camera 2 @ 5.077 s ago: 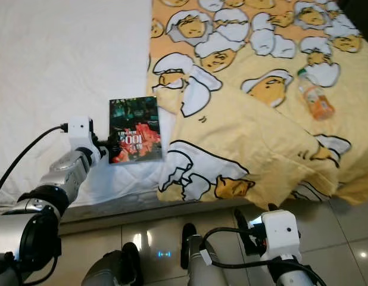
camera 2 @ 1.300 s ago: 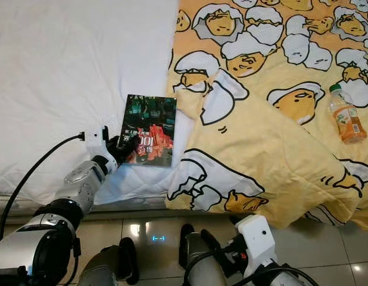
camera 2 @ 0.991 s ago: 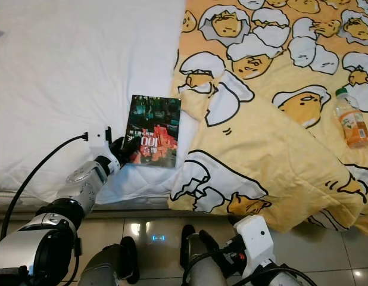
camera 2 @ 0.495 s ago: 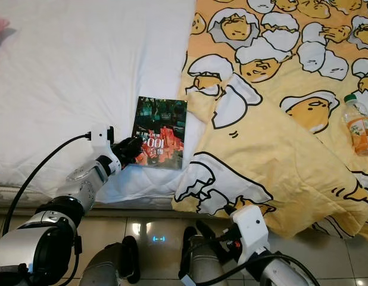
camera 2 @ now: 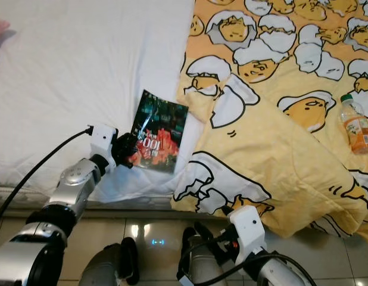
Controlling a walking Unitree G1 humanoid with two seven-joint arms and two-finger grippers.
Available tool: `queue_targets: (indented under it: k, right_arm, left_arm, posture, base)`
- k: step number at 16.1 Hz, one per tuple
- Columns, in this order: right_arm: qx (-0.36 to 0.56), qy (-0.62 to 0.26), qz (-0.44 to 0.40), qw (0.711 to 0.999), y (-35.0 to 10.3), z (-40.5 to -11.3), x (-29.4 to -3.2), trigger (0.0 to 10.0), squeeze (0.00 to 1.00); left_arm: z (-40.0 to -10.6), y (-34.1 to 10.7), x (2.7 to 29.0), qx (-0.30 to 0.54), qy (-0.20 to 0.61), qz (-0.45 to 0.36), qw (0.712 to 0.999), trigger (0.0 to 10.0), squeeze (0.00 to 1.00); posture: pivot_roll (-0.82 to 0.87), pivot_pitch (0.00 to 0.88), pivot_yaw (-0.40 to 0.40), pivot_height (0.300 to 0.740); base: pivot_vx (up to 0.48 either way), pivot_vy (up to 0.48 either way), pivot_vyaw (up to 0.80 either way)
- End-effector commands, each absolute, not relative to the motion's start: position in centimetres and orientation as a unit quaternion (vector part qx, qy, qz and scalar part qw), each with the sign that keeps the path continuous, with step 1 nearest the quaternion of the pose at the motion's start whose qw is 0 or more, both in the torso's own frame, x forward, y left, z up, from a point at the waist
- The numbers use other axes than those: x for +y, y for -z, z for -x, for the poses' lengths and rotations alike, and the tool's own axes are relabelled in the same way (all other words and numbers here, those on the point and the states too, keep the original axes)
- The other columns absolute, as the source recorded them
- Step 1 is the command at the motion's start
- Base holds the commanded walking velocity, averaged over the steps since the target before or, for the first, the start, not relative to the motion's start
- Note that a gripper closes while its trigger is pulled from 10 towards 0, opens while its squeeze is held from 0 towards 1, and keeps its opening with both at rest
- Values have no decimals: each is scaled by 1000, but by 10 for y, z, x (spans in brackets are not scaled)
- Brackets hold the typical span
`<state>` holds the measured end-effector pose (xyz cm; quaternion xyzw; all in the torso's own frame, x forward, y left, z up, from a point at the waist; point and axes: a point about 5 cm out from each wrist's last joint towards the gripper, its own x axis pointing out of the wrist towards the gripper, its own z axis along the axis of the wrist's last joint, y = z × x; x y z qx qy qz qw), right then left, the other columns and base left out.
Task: Clean up the room
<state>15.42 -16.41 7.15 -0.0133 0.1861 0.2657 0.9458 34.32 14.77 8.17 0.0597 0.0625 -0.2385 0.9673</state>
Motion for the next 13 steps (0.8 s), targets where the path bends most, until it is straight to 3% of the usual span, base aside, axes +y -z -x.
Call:
queue_targets:
  k: [1, 2, 4, 6, 10, 11, 13]
  right_arm:
    - [203, -266, 16, 942, -64, -149, -166, 10000, 31]
    - [203, -267, 17, 942, -64, -150, -165, 10000, 27]
    - [190, -259, 21, 947, -65, -158, -165, 10000, 27]
    - [130, -220, 28, 966, -84, -185, -165, 10000, 27]
    - [33, -204, 25, 978, -116, -229, -152, 10000, 27]
    - [12, -206, 23, 978, -123, -243, -147, 10000, 24]
    - [-32, -170, 23, 985, -134, -265, -148, 10000, 27]
  left_arm:
    - [-329, -61, 135, 98, 276, -95, 951, 0, 0]
    - [-327, -61, 134, 92, 275, -96, 952, 0, 0]
    - [-336, -75, 143, 61, 197, -13, 978, 0, 0]
    - [-350, -107, 164, -3, 124, 68, 990, 0, 0]
    - [-356, -145, 174, -78, 84, 65, 991, 0, 0]
    - [-358, -151, 178, -90, 63, 73, 991, 0, 0]
    - [-358, -169, 191, -124, 21, 40, 991, 0, 0]
  posture:
    - [-305, 238, -46, 740]
    - [-303, 237, -46, 740]
    - [-290, 228, -44, 740]
    - [-272, 187, -29, 740]
    - [-234, 96, -10, 740]
    - [-206, 35, -4, 740]
    - [-172, 0, 10, 740]
  base:
    - [0, 0, 0]
    - [0, 0, 0]
    - [0, 0, 0]
    - [0, 0, 0]
    - [0, 0, 0]
    - [0, 0, 0]
    - [0, 0, 0]
